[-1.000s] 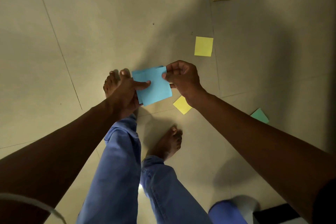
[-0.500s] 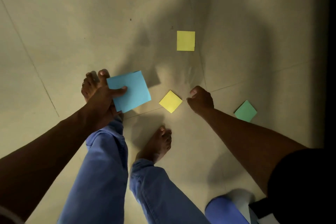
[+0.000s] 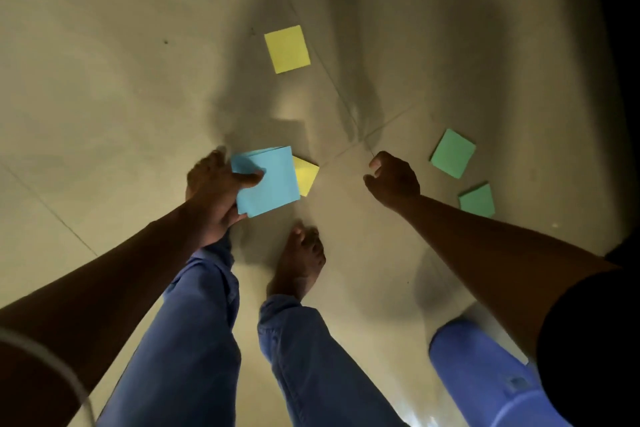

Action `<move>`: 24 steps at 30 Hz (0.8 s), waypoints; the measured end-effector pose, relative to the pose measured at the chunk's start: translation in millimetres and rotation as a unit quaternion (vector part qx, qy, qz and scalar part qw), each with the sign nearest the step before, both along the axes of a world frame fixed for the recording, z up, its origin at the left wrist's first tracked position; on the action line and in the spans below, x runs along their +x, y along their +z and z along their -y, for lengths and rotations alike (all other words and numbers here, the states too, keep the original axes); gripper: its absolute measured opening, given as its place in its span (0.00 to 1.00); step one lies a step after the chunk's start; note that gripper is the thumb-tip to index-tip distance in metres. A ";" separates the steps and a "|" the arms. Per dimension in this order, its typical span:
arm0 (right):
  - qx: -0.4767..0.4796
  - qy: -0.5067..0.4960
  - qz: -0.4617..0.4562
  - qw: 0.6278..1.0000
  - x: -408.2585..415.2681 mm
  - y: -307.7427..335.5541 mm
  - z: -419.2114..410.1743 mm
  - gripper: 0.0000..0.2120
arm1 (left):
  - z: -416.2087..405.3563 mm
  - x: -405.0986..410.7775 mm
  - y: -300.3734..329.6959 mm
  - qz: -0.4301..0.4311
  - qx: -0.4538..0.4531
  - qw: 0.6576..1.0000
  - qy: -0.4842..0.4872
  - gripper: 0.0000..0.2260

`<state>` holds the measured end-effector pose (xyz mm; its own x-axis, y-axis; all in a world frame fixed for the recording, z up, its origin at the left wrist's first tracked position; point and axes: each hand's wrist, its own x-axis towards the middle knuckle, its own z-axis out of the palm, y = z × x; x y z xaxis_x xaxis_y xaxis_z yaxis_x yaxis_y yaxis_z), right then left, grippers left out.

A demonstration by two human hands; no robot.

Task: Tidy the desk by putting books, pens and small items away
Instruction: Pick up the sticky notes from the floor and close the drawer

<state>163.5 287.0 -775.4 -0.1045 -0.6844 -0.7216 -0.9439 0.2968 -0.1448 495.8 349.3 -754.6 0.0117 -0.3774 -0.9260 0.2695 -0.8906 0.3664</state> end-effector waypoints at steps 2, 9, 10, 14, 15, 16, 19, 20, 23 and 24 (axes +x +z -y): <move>-0.015 -0.020 0.004 1.000 -8.5 0.6 -1.3 0.15 | 18.3 -17.1 12.2 0.013 0.010 0.998 -0.056 0.31; -0.059 -0.124 -0.028 0.990 -53.0 2.4 -5.5 0.16 | 54.5 -80.6 34.8 -0.039 -0.006 0.989 -0.142 0.17; -0.064 -0.139 -0.036 0.988 -62.8 1.3 -6.9 0.16 | 55.8 -87.2 33.6 -0.065 -0.011 0.987 -0.147 0.23; -0.075 -0.188 -0.056 0.978 -100.5 -11.9 -7.5 0.18 | 53.4 -104.7 20.7 -0.092 -0.015 0.980 -0.177 0.27; -0.070 -0.206 -0.064 0.974 -110.6 -16.0 -4.7 0.19 | 52.9 -109.8 17.8 -0.092 -0.015 0.979 -0.179 0.26; -0.059 -0.228 -0.073 0.969 -120.0 -19.5 -0.7 0.20 | 52.5 -113.6 16.5 -0.095 -0.014 0.979 -0.181 0.25; -0.032 -0.300 -0.109 0.947 -152.6 -41.0 16.3 0.22 | 52.8 -124.2 10.1 -0.088 -0.005 0.979 -0.185 0.25; -0.029 -0.316 -0.117 0.941 -160.2 -44.9 22.0 0.23 | 52.7 -125.7 9.5 -0.085 -0.001 0.979 -0.186 0.25; -0.040 -0.356 -0.099 0.928 -176.0 -50.4 35.3 0.31 | 49.3 -124.8 3.7 -0.091 0.014 0.981 -0.173 0.22; -0.039 -0.369 -0.088 0.924 -179.6 -52.1 38.4 0.36 | 49.4 -123.5 3.8 -0.093 0.020 0.981 -0.171 0.20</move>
<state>-16.1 248.6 -827.5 -0.6747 -0.4292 -0.6004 -0.4994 0.8645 -0.0567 372.2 299.8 -750.7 -0.2797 -0.2922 -0.9146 0.0104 -0.9534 0.3014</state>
